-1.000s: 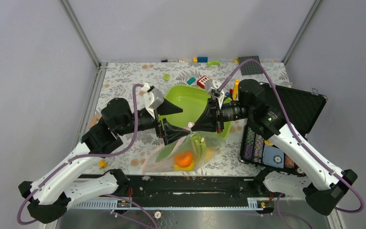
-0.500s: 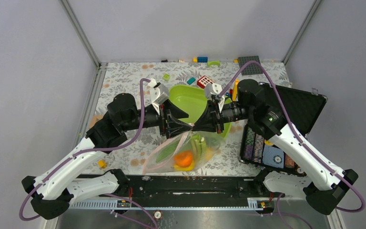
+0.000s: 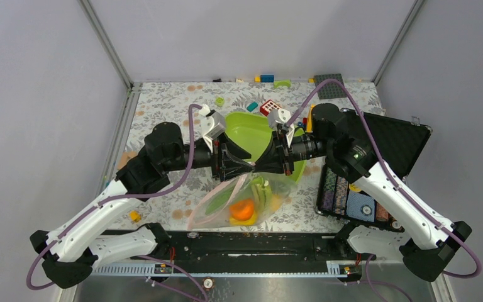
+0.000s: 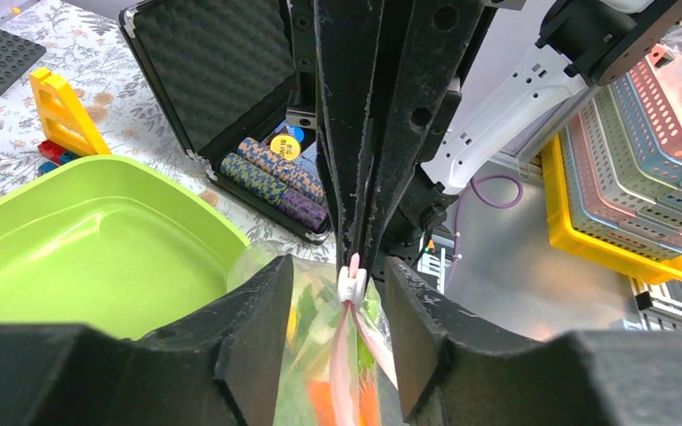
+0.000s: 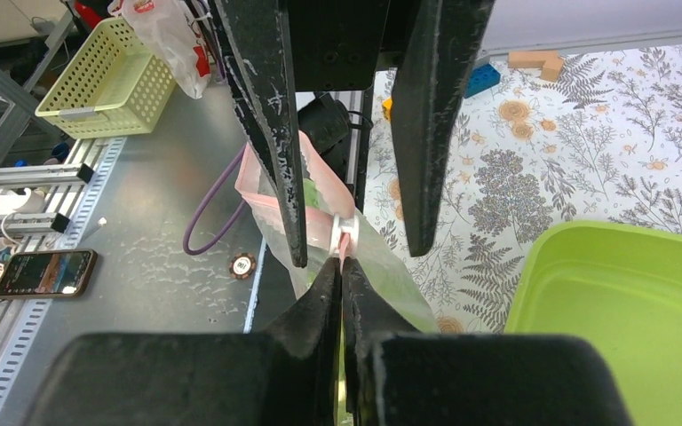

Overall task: Place the food in the zip-top bag and seal the zipper
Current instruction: Zip the zipper food storage bag at the center of the board.

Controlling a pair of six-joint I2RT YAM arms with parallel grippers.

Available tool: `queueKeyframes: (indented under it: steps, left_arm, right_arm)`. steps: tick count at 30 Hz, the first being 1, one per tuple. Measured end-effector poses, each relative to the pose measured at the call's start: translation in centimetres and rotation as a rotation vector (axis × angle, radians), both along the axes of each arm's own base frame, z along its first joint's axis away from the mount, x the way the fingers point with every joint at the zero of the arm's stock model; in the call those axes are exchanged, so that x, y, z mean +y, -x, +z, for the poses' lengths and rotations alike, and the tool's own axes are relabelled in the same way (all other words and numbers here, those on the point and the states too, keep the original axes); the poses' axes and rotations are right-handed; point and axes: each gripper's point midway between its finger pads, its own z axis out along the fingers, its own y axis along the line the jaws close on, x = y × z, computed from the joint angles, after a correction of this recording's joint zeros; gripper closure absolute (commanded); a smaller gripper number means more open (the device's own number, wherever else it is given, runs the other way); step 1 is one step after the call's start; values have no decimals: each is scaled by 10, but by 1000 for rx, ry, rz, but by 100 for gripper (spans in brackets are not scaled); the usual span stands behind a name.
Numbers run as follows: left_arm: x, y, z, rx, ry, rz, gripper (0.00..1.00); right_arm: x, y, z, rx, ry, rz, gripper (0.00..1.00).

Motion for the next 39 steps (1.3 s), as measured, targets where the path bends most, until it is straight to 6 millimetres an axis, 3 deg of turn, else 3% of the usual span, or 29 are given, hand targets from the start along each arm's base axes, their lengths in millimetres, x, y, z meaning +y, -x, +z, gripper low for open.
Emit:
queueKeyframes:
  steps: [7, 23, 39]
  left_arm:
    - [-1, 4, -1, -13, 2, -31, 100]
    - [8, -6, -8, -42, 11, 58, 100]
    - [39, -6, -33, 0, -24, 200, 100]
  right_arm:
    - [0, -1, 0, 11, 3, -13, 100]
    - [0, -21, 1, 68, -10, -221, 100]
    - [-11, -42, 2, 51, -17, -393, 100]
